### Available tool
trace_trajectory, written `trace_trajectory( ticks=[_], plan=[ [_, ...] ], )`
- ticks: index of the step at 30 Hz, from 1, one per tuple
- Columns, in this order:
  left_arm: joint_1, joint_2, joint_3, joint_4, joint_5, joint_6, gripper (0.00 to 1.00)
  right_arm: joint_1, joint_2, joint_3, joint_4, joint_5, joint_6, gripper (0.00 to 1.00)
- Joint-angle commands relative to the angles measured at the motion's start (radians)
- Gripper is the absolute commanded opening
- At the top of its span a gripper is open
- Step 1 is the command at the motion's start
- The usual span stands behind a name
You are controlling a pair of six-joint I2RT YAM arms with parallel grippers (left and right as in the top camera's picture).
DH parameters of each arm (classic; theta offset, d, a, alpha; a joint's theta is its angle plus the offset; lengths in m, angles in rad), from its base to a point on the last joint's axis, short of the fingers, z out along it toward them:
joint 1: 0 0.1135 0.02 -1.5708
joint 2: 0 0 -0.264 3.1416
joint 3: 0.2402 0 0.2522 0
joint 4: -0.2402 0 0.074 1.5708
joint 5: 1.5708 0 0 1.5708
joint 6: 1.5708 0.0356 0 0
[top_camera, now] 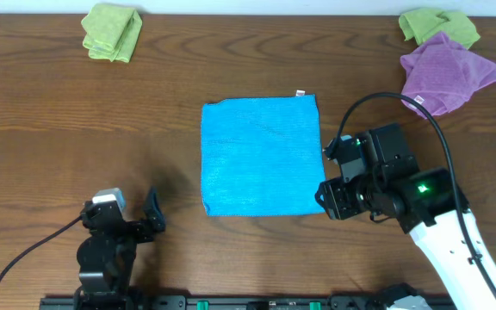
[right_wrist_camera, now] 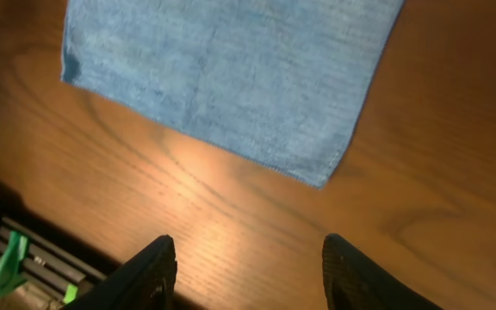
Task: Fold the cloth
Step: 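Release the flattened blue cloth and withdraw the right gripper, then move both grippers to the near corners of the blue cloth and grasp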
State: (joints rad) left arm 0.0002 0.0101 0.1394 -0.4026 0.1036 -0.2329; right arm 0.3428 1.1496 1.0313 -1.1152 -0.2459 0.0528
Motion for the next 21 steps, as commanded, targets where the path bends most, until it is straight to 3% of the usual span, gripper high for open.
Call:
trace_trajectory(
  ticks=[1,4,5,8,10,14,17,21],
  plan=[
    [0.006,-0.006,-0.020,-0.004,0.160,-0.255,0.95,0.008,-0.007,0.000,-0.012,-0.063,0.006,0.55],
    [0.006,-0.006,-0.020,0.010,0.163,-0.361,0.95,0.008,-0.006,0.000,-0.014,-0.118,0.006,0.57],
    [0.006,-0.006,-0.020,0.018,0.163,-0.390,0.95,0.008,-0.006,0.000,-0.014,-0.130,0.006,0.64],
    [0.006,-0.006,-0.020,0.048,0.128,-0.399,0.95,0.008,-0.006,0.000,-0.016,-0.141,0.006,0.70],
    [0.006,-0.006,-0.020,0.089,0.118,-0.399,0.95,0.008,-0.006,0.000,-0.019,-0.152,0.006,0.80],
    [0.006,-0.005,-0.025,0.155,0.259,-0.375,0.95,0.008,-0.006,0.000,-0.020,-0.163,0.006,0.81],
    [0.006,0.026,-0.056,0.140,0.445,-0.335,0.95,0.007,-0.006,0.000,-0.003,-0.134,0.002,0.75],
    [0.006,0.145,-0.056,0.158,0.506,-0.301,0.95,-0.009,-0.004,0.000,0.051,-0.124,0.004,0.76]
  ],
)
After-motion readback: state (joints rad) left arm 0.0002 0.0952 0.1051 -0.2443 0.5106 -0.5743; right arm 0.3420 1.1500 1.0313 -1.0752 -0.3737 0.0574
